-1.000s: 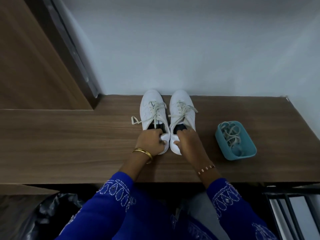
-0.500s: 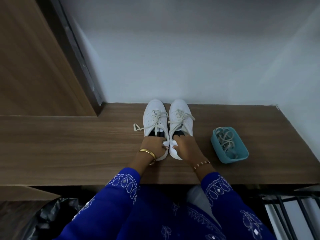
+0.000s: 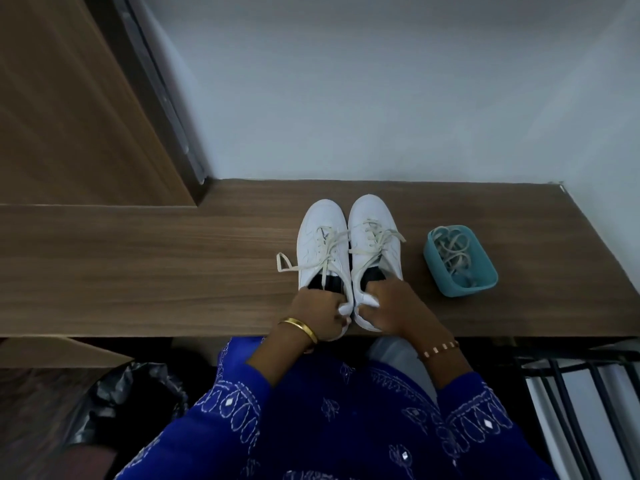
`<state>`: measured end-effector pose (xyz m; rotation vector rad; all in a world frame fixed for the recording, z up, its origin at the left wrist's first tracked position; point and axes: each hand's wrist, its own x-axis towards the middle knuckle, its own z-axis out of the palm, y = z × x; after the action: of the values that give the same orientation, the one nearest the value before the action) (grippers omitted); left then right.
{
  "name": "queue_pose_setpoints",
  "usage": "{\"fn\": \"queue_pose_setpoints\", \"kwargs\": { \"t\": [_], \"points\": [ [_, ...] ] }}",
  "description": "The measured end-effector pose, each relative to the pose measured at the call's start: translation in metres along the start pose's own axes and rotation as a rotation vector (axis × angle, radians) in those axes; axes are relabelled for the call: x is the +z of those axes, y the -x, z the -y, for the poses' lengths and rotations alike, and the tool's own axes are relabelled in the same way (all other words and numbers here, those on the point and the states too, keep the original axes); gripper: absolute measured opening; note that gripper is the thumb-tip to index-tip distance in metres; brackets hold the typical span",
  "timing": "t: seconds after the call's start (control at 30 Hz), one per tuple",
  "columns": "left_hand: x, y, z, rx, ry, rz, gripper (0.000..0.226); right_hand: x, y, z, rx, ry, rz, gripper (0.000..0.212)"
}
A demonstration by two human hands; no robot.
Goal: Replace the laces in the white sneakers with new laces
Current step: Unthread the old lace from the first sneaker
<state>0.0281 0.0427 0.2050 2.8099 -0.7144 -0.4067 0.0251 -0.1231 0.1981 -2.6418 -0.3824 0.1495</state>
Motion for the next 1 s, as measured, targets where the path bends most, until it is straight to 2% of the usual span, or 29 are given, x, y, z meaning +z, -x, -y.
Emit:
{"fn": "queue_pose_setpoints", "kwargs": {
  "t": [0.07, 0.17, 0.2, 0.27, 0.33, 0.4, 0.53, 0.77, 1.0],
  "points": [
    [0.001, 0.009, -0.001, -0.01, 0.087, 0.102, 0.029, -0.007, 0.001, 0.005, 0.048, -0.002, 0.038, 0.034],
    [-0.007, 0.02, -0.001, -0.037, 0.305, 0.161, 0.035, -0.015, -0.003, 0.022, 0.02, -0.083, -0.176, 0.019],
    [-0.011, 0.022, -0.001, -0.028, 0.367, 0.117, 0.03, -0.016, -0.004, 0.028, 0.022, -0.147, -0.242, 0.015],
    [-0.02, 0.021, 0.006, -0.046, 0.501, -0.094, 0.02, -0.015, -0.017, 0.042, 0.052, -0.243, -0.295, 0.011],
    [-0.025, 0.015, 0.015, -0.097, 0.578, -0.354, 0.015, -0.01, -0.028, 0.049, 0.106, -0.297, -0.293, 0.015],
    [-0.026, 0.007, 0.023, -0.181, 0.612, -0.522, 0.013, -0.002, -0.036, 0.052, 0.149, -0.337, -0.277, 0.019],
    [-0.012, -0.005, 0.028, -0.236, 0.694, -0.523, 0.013, 0.007, -0.036, 0.052, 0.179, -0.31, -0.281, 0.022],
    [-0.002, -0.003, 0.034, -0.156, 0.525, -0.567, 0.014, 0.003, -0.033, 0.051, 0.101, -0.228, -0.226, 0.021],
    [0.003, -0.004, 0.033, -0.093, 0.375, -0.525, 0.013, 0.006, -0.032, 0.051, 0.039, -0.038, -0.199, 0.02]
  ]
}}
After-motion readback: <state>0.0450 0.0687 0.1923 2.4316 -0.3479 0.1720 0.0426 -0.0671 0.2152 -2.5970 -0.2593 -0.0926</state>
